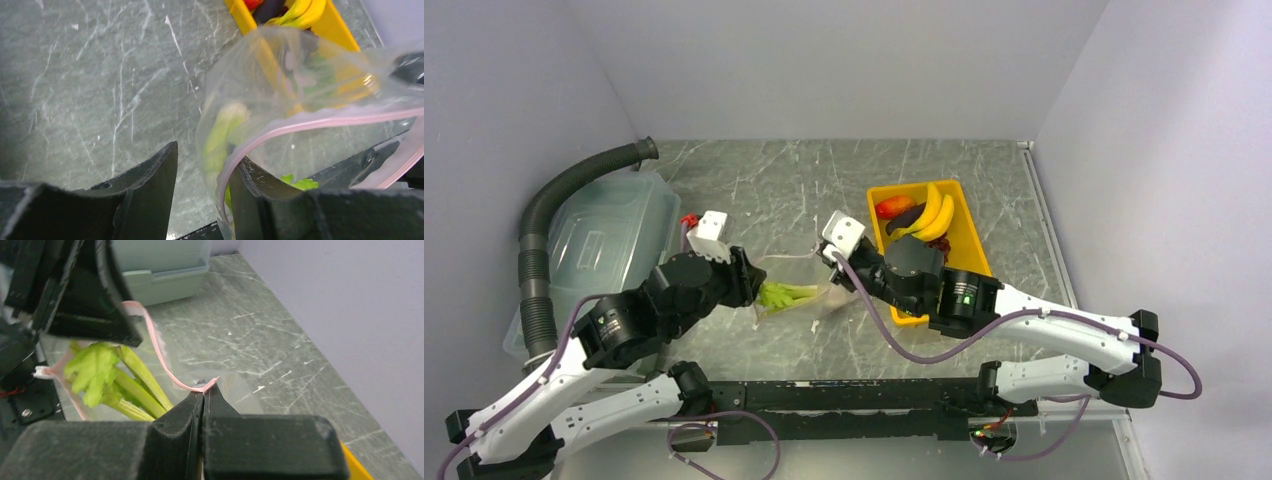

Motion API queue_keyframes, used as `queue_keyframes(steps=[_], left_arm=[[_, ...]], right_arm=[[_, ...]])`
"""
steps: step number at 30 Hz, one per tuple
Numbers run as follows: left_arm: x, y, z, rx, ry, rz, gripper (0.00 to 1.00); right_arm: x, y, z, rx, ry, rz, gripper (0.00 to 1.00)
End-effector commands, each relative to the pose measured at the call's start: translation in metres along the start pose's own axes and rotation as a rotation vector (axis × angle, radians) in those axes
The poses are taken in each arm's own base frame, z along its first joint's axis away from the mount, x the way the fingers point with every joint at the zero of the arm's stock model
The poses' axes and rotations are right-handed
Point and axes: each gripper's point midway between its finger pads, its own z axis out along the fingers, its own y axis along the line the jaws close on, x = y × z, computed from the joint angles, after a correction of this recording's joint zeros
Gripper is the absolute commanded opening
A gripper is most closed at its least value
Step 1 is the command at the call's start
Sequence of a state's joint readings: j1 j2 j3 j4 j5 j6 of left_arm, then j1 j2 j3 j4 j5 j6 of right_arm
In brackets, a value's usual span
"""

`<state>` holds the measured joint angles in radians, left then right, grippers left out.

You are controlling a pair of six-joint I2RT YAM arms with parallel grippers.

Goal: Place the food in the zip-top bag and seal the zipper
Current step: Adjust the zipper food storage bag at the center of the board.

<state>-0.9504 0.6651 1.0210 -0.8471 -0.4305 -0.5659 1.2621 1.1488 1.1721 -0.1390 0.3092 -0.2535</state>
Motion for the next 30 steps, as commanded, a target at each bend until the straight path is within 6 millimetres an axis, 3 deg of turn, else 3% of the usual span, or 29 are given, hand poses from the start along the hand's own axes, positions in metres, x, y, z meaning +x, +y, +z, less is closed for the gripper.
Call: queue_keyframes(steps=[1, 7, 14, 19, 23, 28, 30], left_arm=[[-0.037, -0.026, 0.000, 0.096, -0.095, 0.043, 0.47], [-0.044, -0.064, 0.012, 0.247, -0.086, 0.136, 0.49], [-0.019, -0.078, 0.026, 0.310, 0.023, 0.216, 0.46], [-0.018, -0.070, 0.026, 0.276, 0.035, 0.235, 0.36], [-0.025, -0.060, 0.021, 0.225, 0.017, 0.243, 0.19], [-0.035, -0.036, 0.018, 0.096, -0.020, 0.219, 0.00], [-0.040, -0.025, 0.016, 0.032, -0.041, 0.198, 0.00]], right_arm=[[0.010, 0.025, -0.007, -0.140, 0.011, 0.010, 0.00], [0.032, 0.035, -0.004, -0.168, 0.062, 0.016, 0.00], [0.027, 0.024, -0.005, -0.113, 0.041, 0.009, 0.00], [0.007, 0.007, 0.002, -0.041, 0.017, -0.034, 0.00], [-0.012, -0.010, 0.014, 0.013, -0.001, -0.072, 0.00], [-0.027, -0.034, 0.039, 0.052, -0.025, -0.079, 0.00], [-0.033, -0.041, 0.050, 0.053, -0.046, -0.093, 0.00]])
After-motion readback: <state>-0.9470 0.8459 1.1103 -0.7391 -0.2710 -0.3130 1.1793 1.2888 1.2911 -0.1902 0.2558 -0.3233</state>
